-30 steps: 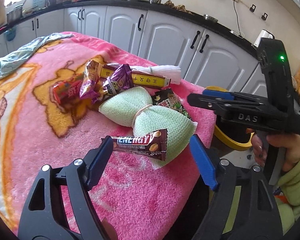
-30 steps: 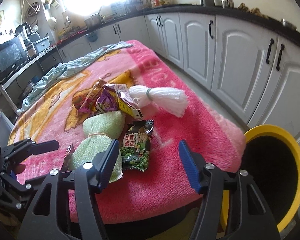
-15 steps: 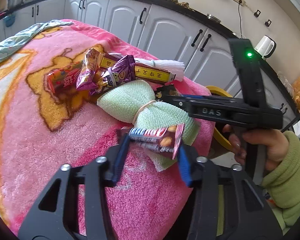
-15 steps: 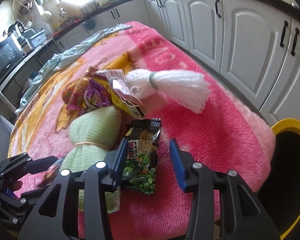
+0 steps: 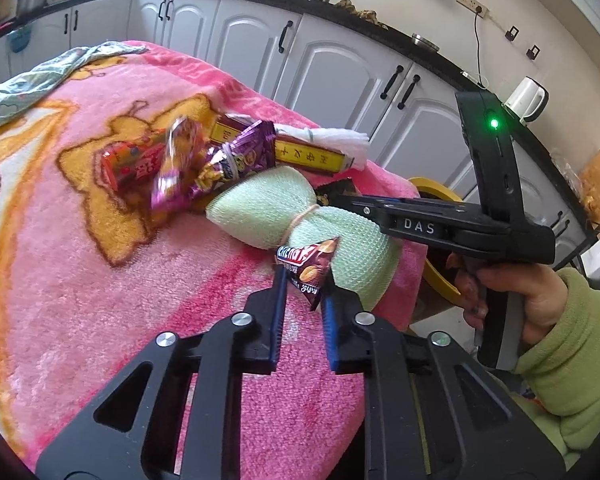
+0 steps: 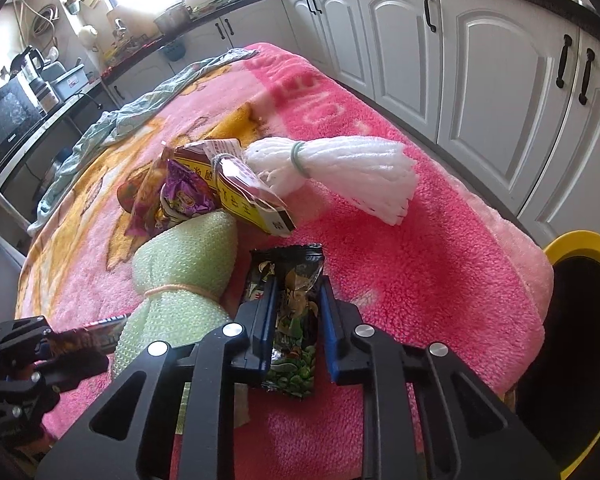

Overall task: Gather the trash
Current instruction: 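Grasp the Energy bar wrapper with the left tool while the right tool grasps the green snack packet, then carry the Energy wrapper and green snack packet over the yellow-rimmed bin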

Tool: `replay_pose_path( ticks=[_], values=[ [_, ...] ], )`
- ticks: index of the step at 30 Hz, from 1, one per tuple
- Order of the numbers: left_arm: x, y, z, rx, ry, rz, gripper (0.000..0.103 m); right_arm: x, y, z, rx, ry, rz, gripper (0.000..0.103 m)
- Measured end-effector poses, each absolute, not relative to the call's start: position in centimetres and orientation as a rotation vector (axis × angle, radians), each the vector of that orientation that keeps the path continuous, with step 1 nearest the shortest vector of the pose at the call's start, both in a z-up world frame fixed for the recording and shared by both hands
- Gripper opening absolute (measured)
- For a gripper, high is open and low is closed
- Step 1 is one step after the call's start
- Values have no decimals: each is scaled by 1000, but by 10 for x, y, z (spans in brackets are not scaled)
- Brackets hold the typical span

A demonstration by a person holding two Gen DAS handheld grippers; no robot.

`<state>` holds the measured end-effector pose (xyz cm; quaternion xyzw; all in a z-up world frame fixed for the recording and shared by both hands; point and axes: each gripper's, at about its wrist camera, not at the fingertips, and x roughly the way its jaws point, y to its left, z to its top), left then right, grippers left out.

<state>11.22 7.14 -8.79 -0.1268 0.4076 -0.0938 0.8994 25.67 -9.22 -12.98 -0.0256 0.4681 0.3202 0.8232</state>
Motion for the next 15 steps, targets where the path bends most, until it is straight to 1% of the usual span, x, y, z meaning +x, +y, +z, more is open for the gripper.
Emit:
replay_pose_path(
  ticks=[2, 8, 15],
  values=[
    [112, 74, -86, -259, 839, -187, 7, 255, -93, -128, -62, 987, 675, 17],
    [106, 81, -78, -247, 824, -165, 7, 250, -97, -120, -70, 965, 674, 11],
    [97, 88, -68, -248, 797, -137, 7, 247, -113, -113, -50, 947, 652, 11]
  ],
)
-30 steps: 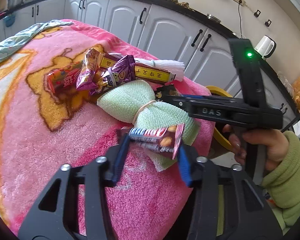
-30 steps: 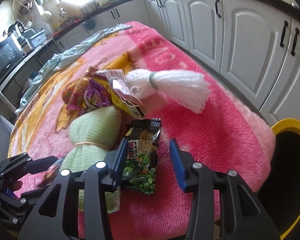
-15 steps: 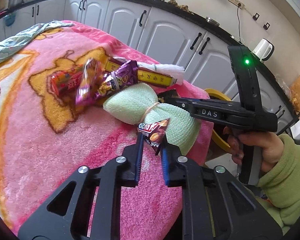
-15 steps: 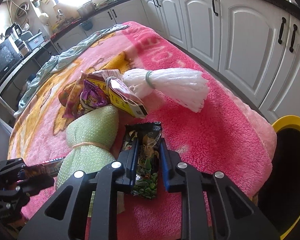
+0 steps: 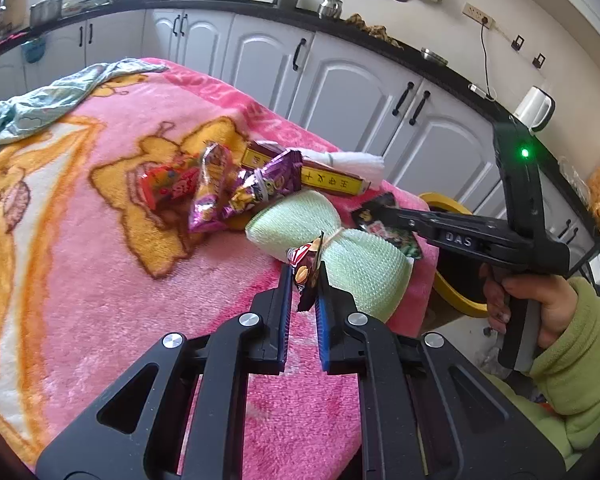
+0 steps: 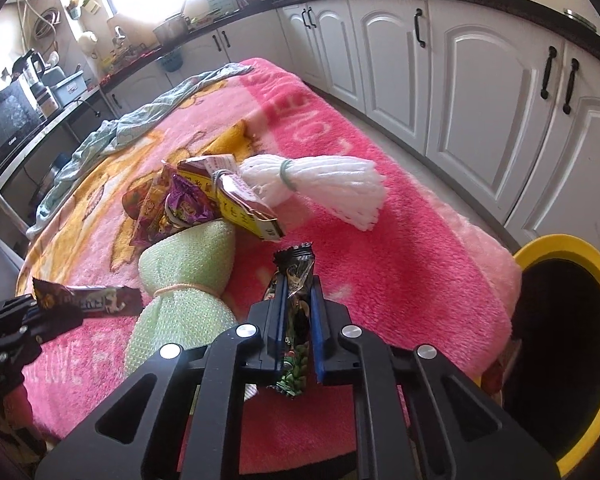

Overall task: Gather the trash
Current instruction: 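Carry the Energy wrapper and green snack packet over the yellow-rimmed bin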

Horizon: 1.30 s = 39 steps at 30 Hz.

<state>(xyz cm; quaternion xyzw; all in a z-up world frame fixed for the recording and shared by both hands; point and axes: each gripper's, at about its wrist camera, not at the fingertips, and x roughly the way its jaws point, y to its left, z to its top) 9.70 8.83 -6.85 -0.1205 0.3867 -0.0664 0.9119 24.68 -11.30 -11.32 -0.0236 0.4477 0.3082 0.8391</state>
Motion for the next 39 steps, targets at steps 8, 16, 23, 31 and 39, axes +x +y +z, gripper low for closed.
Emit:
replay_pose_path(
  ticks=[8, 16, 23, 31, 39],
  values=[
    [92, 91, -51, -254, 752, -133, 6, 239, -139, -96, -9, 912, 627, 10],
    [94, 80, -32, -240, 712, -155, 6, 222, -158, -69, 5, 847, 639, 10],
    [101, 63, -17, -227, 685, -194, 6, 209, -182, -43, 30, 781, 634, 10],
    [116, 30, 1, -194, 653, -250, 6, 199, -215, -16, 70, 706, 603, 10],
    [128, 1, 16, -168, 622, -303, 6, 187, -246, 3, 76, 636, 552, 10]
  ],
)
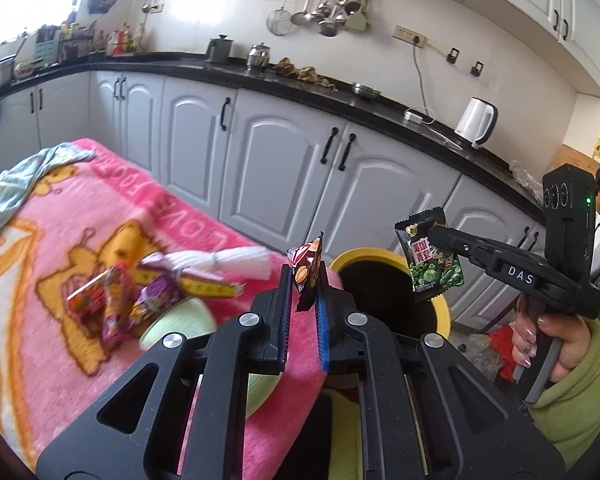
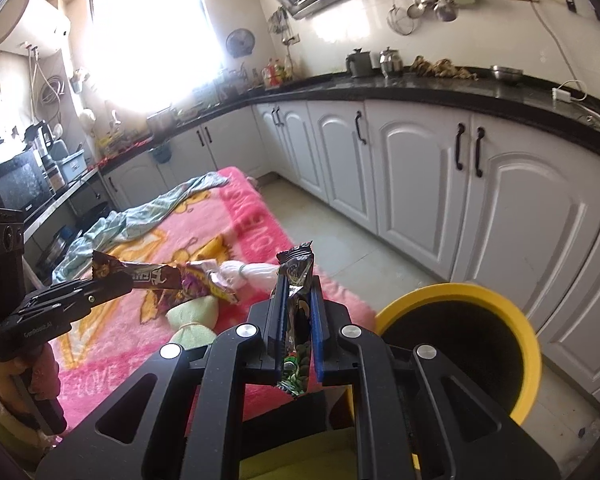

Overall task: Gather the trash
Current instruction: 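Carry the Energy wrapper and green snack packet over the yellow-rimmed bin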

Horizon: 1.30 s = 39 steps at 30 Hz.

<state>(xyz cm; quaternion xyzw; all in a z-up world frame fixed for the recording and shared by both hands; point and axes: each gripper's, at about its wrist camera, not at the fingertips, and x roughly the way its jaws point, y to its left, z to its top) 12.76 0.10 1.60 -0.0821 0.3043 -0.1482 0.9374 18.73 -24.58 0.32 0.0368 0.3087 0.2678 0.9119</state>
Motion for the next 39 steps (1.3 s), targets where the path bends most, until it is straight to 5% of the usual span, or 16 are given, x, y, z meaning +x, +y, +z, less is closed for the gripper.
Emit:
replay_pose_path(
  ticks=[39],
  values=[
    [193, -121, -1, -127, 647, -481, 6, 178, -374, 3, 222, 537, 274, 10]
  ],
)
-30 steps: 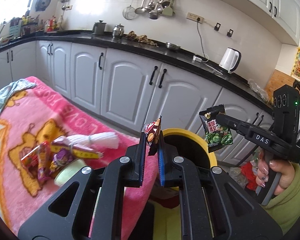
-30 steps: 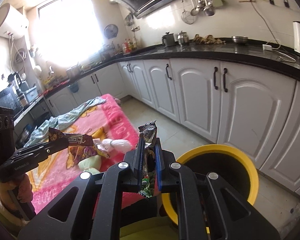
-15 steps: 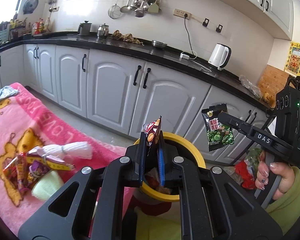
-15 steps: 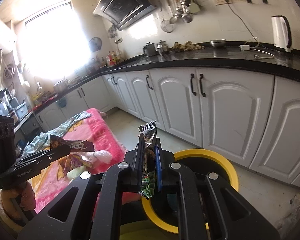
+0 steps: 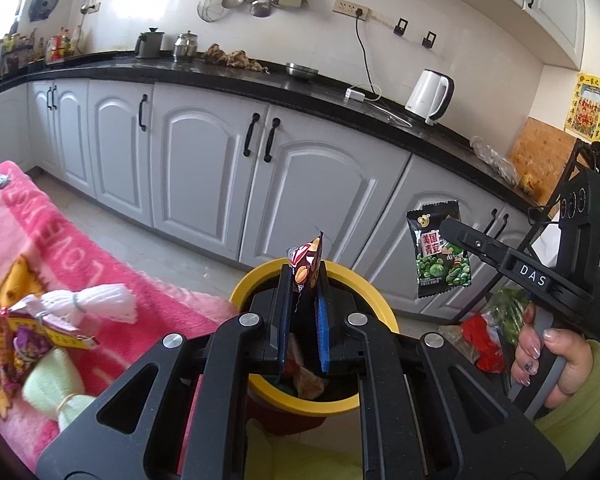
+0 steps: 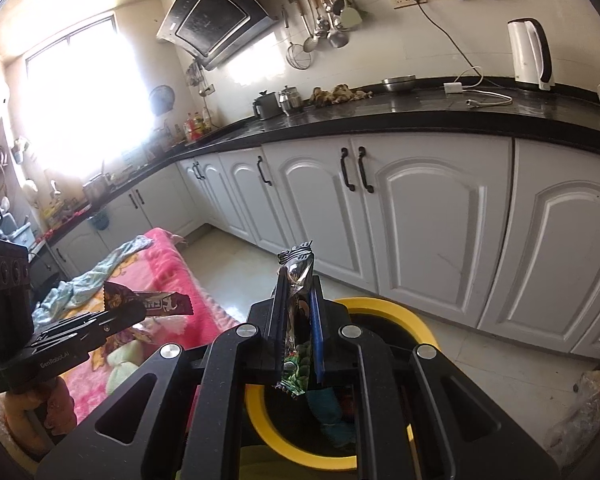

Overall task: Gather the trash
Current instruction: 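Carry the Energy wrapper and green snack packet over the yellow-rimmed bin, then open both tools to drop the wrappers into the bin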

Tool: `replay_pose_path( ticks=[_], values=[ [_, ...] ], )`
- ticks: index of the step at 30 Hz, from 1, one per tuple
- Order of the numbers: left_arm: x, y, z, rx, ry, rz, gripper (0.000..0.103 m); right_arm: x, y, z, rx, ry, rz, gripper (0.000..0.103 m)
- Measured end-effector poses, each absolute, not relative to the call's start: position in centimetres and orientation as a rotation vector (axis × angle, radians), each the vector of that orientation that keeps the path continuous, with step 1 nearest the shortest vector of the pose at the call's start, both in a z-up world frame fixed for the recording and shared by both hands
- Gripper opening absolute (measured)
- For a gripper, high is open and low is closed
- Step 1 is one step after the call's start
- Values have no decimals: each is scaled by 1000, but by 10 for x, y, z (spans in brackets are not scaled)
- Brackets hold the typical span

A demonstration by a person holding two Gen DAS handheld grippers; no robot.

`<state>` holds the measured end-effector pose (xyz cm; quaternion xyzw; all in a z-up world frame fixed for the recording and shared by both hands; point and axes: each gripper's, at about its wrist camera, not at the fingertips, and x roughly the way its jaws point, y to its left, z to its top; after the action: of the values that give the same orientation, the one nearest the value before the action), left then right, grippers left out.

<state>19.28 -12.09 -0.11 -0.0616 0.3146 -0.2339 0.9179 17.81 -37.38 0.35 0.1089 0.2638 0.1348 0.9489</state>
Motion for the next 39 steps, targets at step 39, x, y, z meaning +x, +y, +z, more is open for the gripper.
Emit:
replay_pose_path(
  ticks=[39],
  values=[
    [243, -171, -93, -129, 858, -516, 29, 227, -404, -93, 296, 762, 163, 28]
  ],
)
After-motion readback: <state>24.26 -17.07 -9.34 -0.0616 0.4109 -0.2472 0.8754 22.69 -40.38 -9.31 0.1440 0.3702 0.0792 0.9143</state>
